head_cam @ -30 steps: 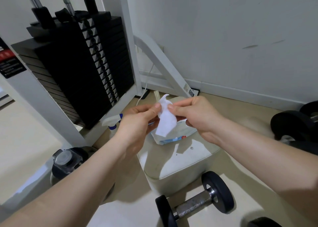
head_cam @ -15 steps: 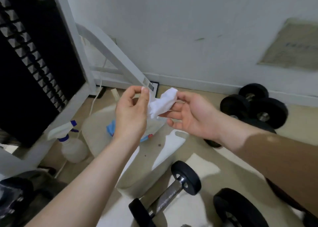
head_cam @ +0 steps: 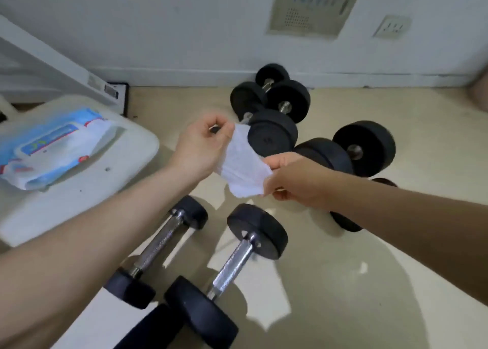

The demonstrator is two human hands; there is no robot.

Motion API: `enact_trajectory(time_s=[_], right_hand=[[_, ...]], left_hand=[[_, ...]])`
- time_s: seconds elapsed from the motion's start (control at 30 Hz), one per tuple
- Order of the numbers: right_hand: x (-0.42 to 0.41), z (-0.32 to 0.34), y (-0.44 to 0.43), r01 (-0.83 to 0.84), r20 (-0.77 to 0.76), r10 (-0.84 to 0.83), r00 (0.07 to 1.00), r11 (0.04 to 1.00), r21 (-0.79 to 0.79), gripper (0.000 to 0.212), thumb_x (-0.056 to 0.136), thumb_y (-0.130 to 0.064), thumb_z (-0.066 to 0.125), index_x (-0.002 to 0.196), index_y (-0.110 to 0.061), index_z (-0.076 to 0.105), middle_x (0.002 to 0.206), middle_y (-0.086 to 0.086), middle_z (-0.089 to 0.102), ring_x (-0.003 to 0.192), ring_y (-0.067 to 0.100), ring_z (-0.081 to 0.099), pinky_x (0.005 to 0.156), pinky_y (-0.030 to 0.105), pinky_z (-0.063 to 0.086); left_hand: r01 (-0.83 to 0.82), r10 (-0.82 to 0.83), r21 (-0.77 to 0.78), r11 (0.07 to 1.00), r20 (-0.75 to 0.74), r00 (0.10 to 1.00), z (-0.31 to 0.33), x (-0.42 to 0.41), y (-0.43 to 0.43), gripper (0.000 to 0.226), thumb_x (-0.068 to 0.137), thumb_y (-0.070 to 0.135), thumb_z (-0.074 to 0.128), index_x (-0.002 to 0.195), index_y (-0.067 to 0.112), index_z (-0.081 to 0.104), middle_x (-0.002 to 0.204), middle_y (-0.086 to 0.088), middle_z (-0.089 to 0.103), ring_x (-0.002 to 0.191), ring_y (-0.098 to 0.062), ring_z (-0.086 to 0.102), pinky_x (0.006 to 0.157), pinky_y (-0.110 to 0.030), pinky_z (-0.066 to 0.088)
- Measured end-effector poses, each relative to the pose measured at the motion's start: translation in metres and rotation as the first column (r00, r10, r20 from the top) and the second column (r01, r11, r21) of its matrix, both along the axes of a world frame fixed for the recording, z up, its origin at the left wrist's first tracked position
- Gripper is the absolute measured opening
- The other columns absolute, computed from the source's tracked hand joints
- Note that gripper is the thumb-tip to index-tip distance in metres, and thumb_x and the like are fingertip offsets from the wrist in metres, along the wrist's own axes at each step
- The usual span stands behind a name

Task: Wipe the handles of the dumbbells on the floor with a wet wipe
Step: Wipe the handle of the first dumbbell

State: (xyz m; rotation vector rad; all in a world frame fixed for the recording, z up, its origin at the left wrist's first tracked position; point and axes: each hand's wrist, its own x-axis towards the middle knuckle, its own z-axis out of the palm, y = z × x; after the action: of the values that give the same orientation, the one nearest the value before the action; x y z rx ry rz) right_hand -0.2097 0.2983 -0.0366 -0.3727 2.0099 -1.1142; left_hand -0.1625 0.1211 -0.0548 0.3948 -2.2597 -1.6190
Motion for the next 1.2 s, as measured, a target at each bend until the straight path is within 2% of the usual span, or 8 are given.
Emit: enact_trajectory(time_s=[0.27, 0.37, 0.43, 0.57, 0.63, 0.8, 1.0, 1.2], right_hand=[[0.012, -0.052, 0.066, 0.374, 0.491, -0.191, 0.850, 0.875, -0.308, 0.031, 0.078, 0.018, 0.033, 0.072, -0.006, 0.051, 0.084, 0.015, 0.051, 0.067, 0.024, 0.045, 0.050, 0.025, 0.045], [0.018, -0.062, 0.048, 0.440, 0.616, -0.182, 0.766, 0.847, -0.297, 0.021, 0.073, 0.006, 0.031, 0.064, -0.010, 0.042, 0.075, 0.009, 0.043, 0.058, 0.018, 0.030, 0.045, 0.024, 0.034], [0.023, -0.069, 0.029, 0.387, 0.597, -0.142, 0.789, 0.870, -0.305, 0.018, 0.076, 0.002, 0.037, 0.066, -0.010, 0.046, 0.072, 0.007, 0.041, 0.056, 0.016, 0.026, 0.043, 0.024, 0.026], [0.047, -0.081, -0.004, 0.023, 0.415, 0.139, 0.899, 0.932, -0.362, 0.008, 0.088, -0.004, 0.054, 0.087, -0.005, 0.062, 0.077, 0.010, 0.050, 0.057, 0.015, 0.038, 0.038, 0.021, 0.020], [0.065, -0.083, -0.016, -0.208, 0.270, 0.309, 0.912, 0.915, -0.345, 0.010, 0.090, -0.012, 0.059, 0.090, -0.003, 0.063, 0.071, 0.009, 0.044, 0.054, 0.016, 0.031, 0.039, 0.021, 0.018], [0.099, -0.075, -0.026, -0.597, 0.008, 0.613, 0.790, 0.771, -0.224, 0.030, 0.094, -0.020, 0.053, 0.087, 0.009, 0.055, 0.066, 0.011, 0.041, 0.048, 0.017, 0.041, 0.042, 0.022, 0.030], [0.114, -0.045, -0.014, -0.711, 0.231, 0.750, 0.620, 0.661, -0.239, 0.018, 0.092, -0.012, 0.060, 0.107, -0.018, 0.068, 0.096, 0.004, 0.075, 0.090, 0.013, 0.071, 0.063, 0.023, 0.049], [0.188, -0.058, -0.013, -0.599, 0.368, 0.639, 0.676, 0.767, -0.230, 0.033, 0.089, -0.016, 0.065, 0.122, -0.022, 0.061, 0.117, 0.002, 0.065, 0.106, 0.019, 0.064, 0.080, 0.043, 0.058]], left_hand=[[-0.002, 0.107, -0.259, 0.966, 0.389, 0.915, -0.040, 0.074, 0.055, 0.025, 0.101, 0.031, 0.040, 0.097, 0.009, 0.051, 0.080, -0.007, 0.061, 0.059, -0.011, 0.053, 0.051, -0.022, 0.040], [-0.147, 0.287, -0.348, 0.926, 0.394, 0.873, -0.048, 0.097, 0.066, 0.030, 0.101, 0.032, 0.037, 0.099, 0.006, 0.049, 0.083, -0.008, 0.055, 0.068, -0.015, 0.047, 0.058, -0.021, 0.038], [-0.441, 0.506, -0.255, 0.861, 0.339, 0.793, -0.052, 0.106, 0.064, 0.029, 0.101, 0.032, 0.038, 0.101, 0.005, 0.049, 0.088, -0.010, 0.058, 0.075, -0.019, 0.051, 0.067, -0.031, 0.045], [-0.861, 0.813, 0.216, 0.460, 0.289, 0.506, -0.051, 0.146, 0.067, 0.019, 0.100, 0.028, 0.041, 0.099, 0.013, 0.052, 0.084, -0.006, 0.058, 0.074, -0.022, 0.057, 0.057, -0.029, 0.048], [-0.906, 0.828, 0.132, 0.401, 0.370, 0.421, -0.054, 0.179, 0.079, 0.020, 0.098, 0.029, 0.040, 0.100, 0.013, 0.052, 0.082, -0.006, 0.054, 0.066, -0.021, 0.052, 0.046, -0.023, 0.041], [-0.814, 0.715, -0.089, 0.575, 0.538, 0.446, -0.055, 0.243, 0.096, 0.021, 0.096, 0.027, 0.039, 0.102, 0.010, 0.050, 0.078, -0.003, 0.052, 0.059, -0.015, 0.051, 0.040, -0.019, 0.040], [-0.486, 0.500, -0.205, 0.850, 0.606, 0.619, -0.049, 0.266, 0.094, 0.022, 0.089, 0.027, 0.061, 0.099, 0.019, 0.043, 0.097, -0.007, 0.068, 0.061, -0.018, 0.054, 0.044, -0.021, 0.043], [-0.502, 0.453, -0.046, 0.863, 0.508, 0.732, -0.041, 0.287, 0.102, 0.009, 0.090, 0.021, 0.059, 0.091, 0.012, 0.056, 0.070, -0.002, 0.062, 0.057, -0.014, 0.054, 0.043, -0.019, 0.042]])
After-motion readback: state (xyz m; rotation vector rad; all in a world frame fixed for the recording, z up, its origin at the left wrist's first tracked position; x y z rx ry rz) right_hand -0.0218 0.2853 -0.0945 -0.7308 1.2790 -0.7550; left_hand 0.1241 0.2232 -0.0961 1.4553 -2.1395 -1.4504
